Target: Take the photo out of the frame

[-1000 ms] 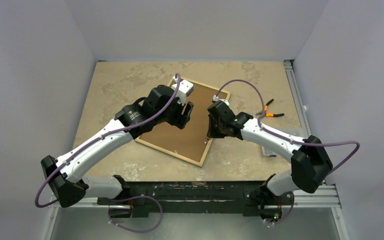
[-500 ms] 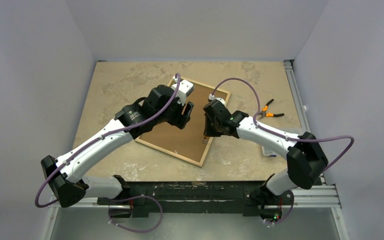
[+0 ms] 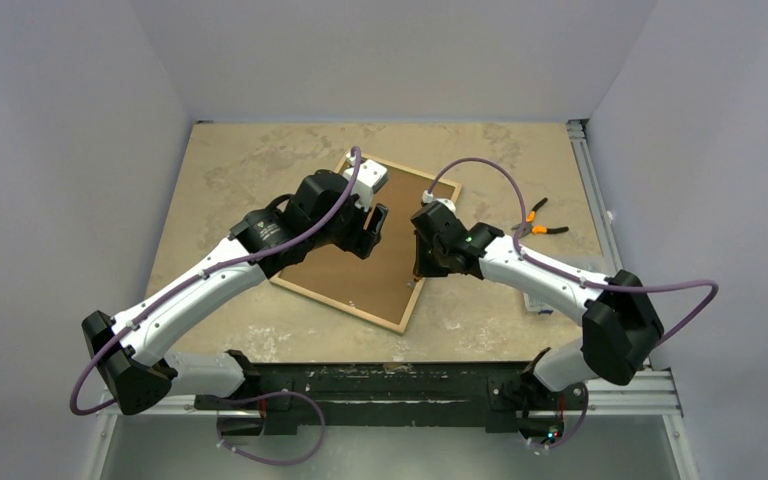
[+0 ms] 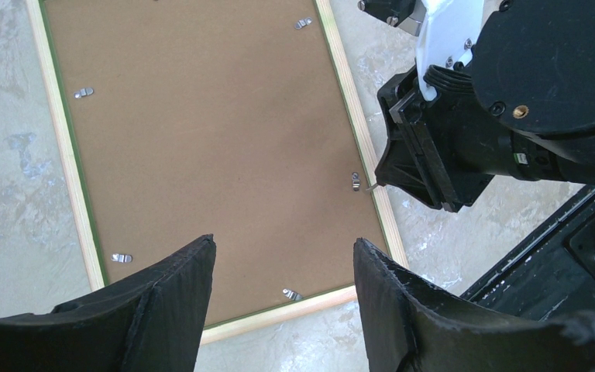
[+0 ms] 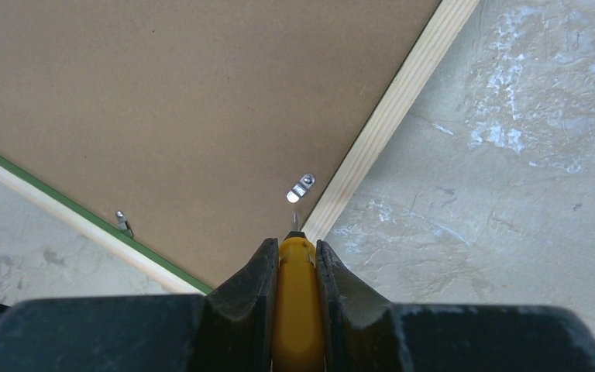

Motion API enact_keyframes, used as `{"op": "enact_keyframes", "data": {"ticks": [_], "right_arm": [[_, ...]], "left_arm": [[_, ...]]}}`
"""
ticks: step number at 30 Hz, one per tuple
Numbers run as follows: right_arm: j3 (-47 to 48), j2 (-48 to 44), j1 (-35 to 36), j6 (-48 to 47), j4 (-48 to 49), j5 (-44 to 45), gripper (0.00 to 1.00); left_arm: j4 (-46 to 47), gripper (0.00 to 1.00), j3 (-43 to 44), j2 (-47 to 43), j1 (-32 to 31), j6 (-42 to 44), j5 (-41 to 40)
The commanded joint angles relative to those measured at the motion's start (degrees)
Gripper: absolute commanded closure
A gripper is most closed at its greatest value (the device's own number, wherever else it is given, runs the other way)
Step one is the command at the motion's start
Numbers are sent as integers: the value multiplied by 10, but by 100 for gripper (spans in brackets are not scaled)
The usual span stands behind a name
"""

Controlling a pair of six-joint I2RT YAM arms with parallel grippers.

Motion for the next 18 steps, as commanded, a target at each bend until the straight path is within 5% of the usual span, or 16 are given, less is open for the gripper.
{"op": "enact_keyframes", "data": {"ticks": [1,18], "right_arm": [[-5,-13,2,1,-6,22,100],[40,49,2,-24,14,41,100]], "left_arm": [[16,36,-1,-6,5,-8,10],[17,36,-3,-4,5,-7,8]]}}
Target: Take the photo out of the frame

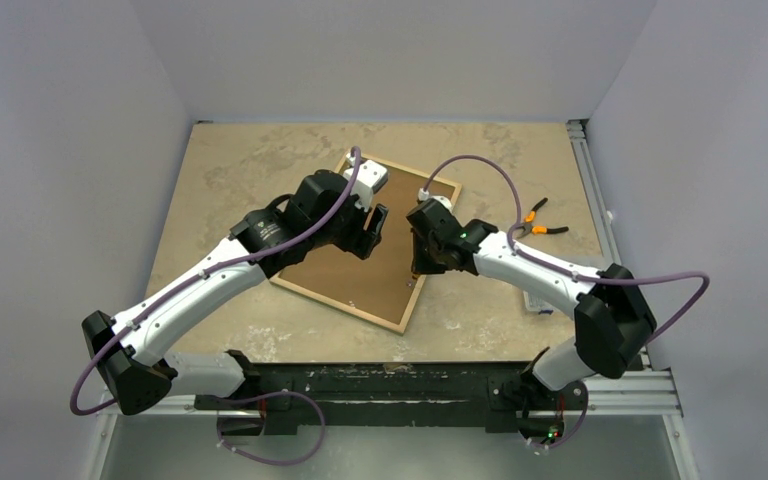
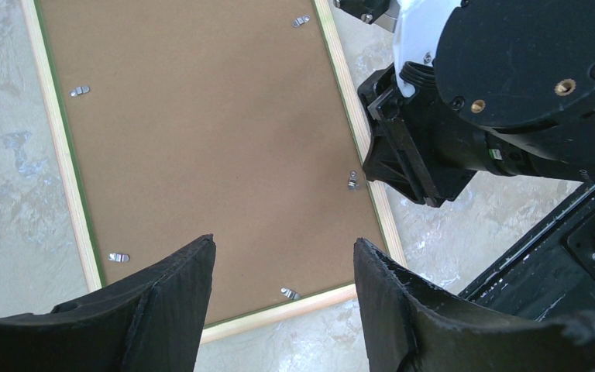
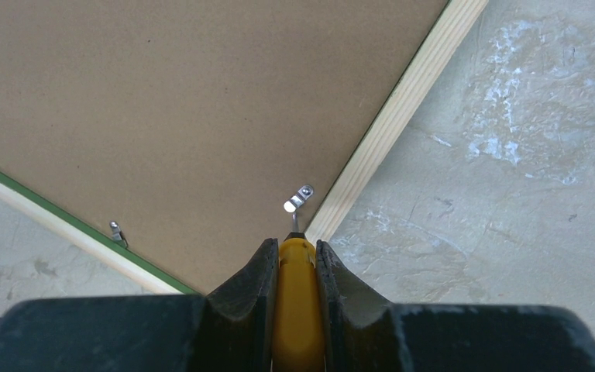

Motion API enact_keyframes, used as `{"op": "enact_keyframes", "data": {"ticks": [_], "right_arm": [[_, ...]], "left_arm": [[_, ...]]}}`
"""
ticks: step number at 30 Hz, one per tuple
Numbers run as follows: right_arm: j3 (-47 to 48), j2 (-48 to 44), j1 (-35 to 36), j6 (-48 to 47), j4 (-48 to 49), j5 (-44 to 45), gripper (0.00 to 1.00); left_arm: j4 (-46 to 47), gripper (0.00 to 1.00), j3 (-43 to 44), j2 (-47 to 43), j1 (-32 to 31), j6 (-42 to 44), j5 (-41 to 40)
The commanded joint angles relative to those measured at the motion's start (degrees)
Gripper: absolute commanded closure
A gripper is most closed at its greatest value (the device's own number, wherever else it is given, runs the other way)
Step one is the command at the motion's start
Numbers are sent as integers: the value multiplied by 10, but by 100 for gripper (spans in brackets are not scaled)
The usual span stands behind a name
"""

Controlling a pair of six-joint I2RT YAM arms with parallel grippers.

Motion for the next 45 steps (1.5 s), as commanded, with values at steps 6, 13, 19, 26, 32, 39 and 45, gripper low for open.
{"op": "enact_keyframes", "data": {"ticks": [6,13,19,26,32,39,45], "right_arm": [[55,44,2,-34,6,47,100],[76,12,2,-45,9,24,100],[12,-78,2,-43,27,41,100],[-80,-184,2,-24,41,47,100],[-115,-254,1,-40,49,48,100],[-154,-308,1,-47,69,20,100],[-188,-352,1,-35,81,-1,100]], "left_arm": [[18,36,-2,0,3,-3,0],[36,35,-13,15,27,-23,29],[59,29,-25,53,84,-89,112],[91,22,-58,112,105,-200,183],[44,20,-160,81,159,-391,113],[5,13,-276,45,162,-611,80],[-4,26,-329,37,166,-738,62]]}}
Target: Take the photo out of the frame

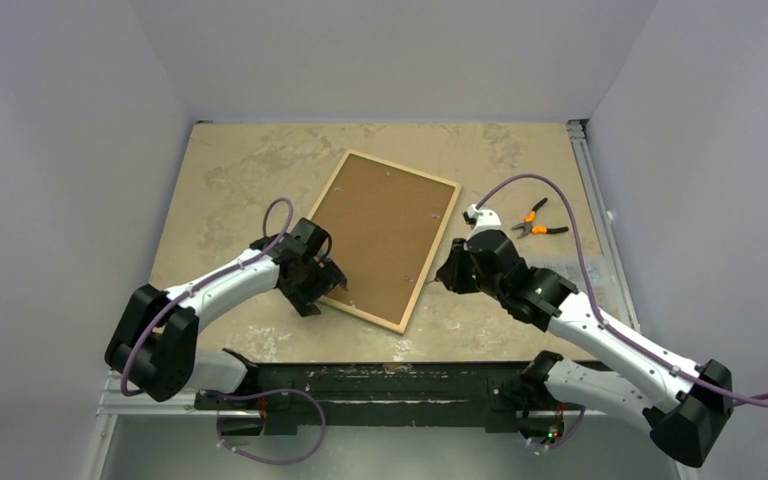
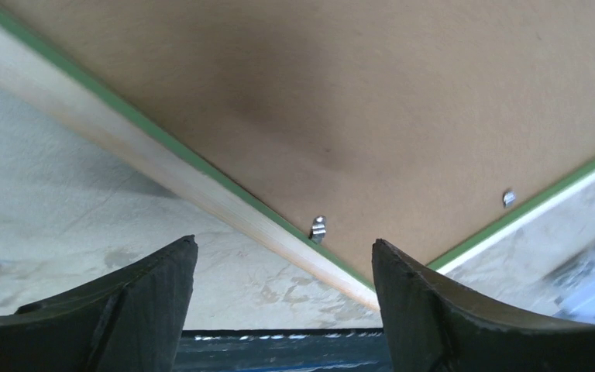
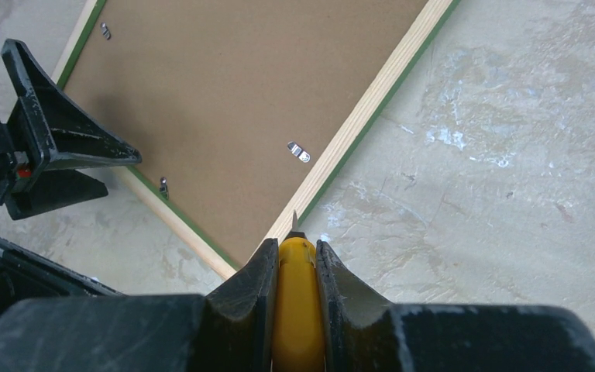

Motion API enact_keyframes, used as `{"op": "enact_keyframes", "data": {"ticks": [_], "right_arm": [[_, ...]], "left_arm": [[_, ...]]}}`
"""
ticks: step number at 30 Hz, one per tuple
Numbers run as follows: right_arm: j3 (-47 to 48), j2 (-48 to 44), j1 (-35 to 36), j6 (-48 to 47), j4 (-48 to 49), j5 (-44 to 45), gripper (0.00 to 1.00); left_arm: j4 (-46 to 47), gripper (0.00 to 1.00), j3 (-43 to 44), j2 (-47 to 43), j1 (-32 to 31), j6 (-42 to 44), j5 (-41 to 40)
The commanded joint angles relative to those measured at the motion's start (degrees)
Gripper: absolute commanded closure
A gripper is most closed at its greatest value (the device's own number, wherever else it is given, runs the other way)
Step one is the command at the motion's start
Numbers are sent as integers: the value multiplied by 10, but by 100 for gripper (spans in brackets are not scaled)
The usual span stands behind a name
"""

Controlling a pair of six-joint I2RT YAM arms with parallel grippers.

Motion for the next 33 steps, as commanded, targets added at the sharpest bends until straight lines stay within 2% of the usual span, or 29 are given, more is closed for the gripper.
{"op": "enact_keyframes", "data": {"ticks": [1,4,9,15,19,25,28,30,33], "right_arm": [[-23,-39,0,4,31,-10,100],[-35,-57,0,5,27,-6,100],[-47,-70,0,3,15,-1,100],[-54,-75,0,4,14,1,100],[-54,-64,0,2,22,-5,100],[-50,-13,1,-35,48,-50,100],[-51,15,3,-56,92,-136,100],[-52,28,10,-53,114,-149,100],[-42,56,15,-52,117,-146,100]], "left_arm": [[7,28,-46,-22,7,-150,-22],[19,31,-63,-27,15,-175,-22],[11,38,-58,-20,20,-167,-46],[26,58,-91,-15,20,-189,-42],[41,73,-95,-7,21,-174,-45],[25,95,-50,25,20,-62,-72],[9,100,3,63,27,68,-83],[-3,100,40,87,31,154,-92],[-7,100,60,89,34,238,-107]]}}
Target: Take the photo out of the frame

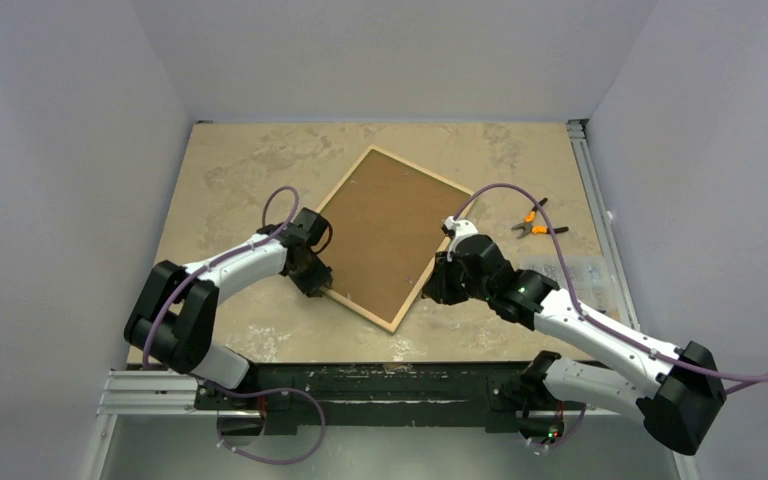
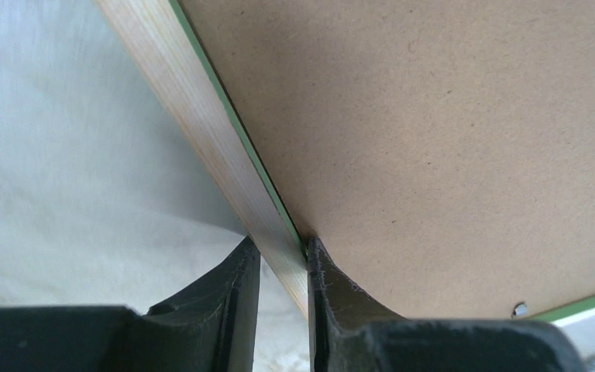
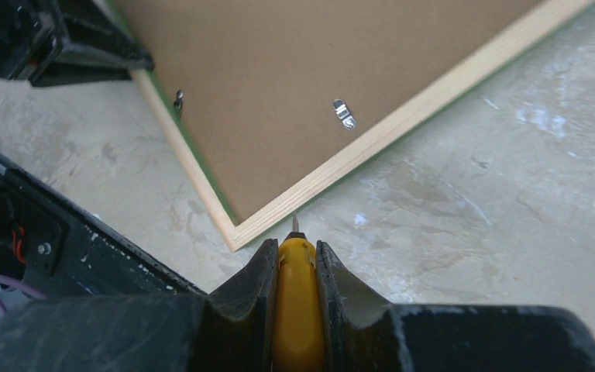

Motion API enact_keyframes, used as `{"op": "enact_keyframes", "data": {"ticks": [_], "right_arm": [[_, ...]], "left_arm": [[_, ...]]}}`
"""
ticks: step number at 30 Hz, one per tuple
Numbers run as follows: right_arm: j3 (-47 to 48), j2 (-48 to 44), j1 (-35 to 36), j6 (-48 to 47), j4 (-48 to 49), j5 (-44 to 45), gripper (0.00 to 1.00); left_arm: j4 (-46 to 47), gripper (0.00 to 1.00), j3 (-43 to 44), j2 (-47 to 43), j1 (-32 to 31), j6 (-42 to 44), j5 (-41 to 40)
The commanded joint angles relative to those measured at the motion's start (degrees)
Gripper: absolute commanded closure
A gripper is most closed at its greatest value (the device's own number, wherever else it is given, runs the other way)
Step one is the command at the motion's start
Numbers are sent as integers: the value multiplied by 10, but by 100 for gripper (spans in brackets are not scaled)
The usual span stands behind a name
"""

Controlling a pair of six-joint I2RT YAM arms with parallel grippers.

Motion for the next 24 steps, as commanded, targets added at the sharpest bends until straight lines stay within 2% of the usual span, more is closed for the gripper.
{"op": "enact_keyframes", "data": {"ticks": [1,6,14,18,23,24], "right_arm": [[17,31,9,-16,52,-37,100],[37,75,15,-17,69,-44,100],[85,154,55,-15,91,-39,100],[113,192,92,-9,101,-17,100],[181,254,125,-17,101,1,100],[196,268,133,-21,98,12,100]], "left_arm": [[-6,100,26,-2,3,240,-53],[34,100,2,-51,14,328,-52],[62,100,-9,-65,45,384,-37],[75,100,-12,-57,61,377,-10],[54,100,-19,-50,75,321,-6],[58,95,-24,-51,77,314,-1]]}}
